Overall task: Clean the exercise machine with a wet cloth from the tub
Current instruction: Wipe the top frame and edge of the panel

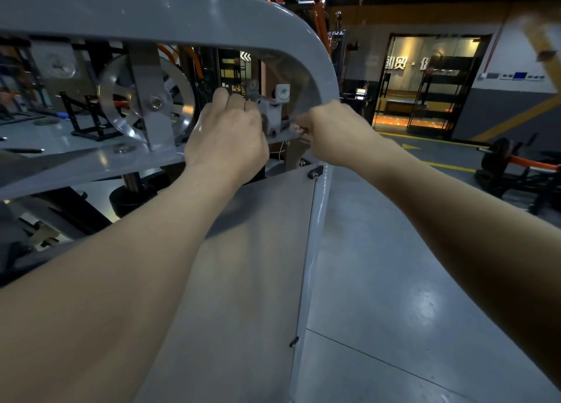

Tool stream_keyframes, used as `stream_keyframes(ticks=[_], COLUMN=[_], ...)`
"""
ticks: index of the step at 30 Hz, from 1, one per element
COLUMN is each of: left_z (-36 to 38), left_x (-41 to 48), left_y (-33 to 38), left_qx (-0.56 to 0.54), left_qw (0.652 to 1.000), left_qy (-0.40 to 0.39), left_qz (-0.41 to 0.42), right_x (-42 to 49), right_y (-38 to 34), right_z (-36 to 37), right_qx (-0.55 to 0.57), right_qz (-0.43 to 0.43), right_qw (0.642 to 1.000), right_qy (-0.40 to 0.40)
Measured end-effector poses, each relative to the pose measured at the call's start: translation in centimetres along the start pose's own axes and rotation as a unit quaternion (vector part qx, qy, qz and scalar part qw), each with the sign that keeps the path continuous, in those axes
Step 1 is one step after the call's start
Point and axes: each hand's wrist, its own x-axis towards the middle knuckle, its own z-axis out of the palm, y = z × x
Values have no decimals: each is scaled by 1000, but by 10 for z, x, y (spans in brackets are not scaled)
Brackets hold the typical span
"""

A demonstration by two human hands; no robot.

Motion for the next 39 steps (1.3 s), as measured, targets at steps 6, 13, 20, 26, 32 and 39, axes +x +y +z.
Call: stream_keyframes(ticks=[6,13,20,26,32,39], left_z=[-1,2,6,6,3,6], left_x=[-1,-1,2,2,1,4], left_y=[0,-2,-1,-1,-1,-1], left_qx=[1,4,25,35,42,51], left_qw=[1000,1000,1000,999,999,999], left_qy=[0,5,10,5,-5,-7], left_qz=[2,7,10,12,10,9], right_x=[-2,5,43,39,22,53], right_y=[-6,-5,-20,0,4,-3], right_z=[-1,6,10,-1,-18,-20], right_qx=[-26,23,73,87,63,49], right_qz=[-24,68,167,63,33,61], right_qw=[999,997,983,987,966,947], right_qy=[-2,15,2,-118,-250,-312])
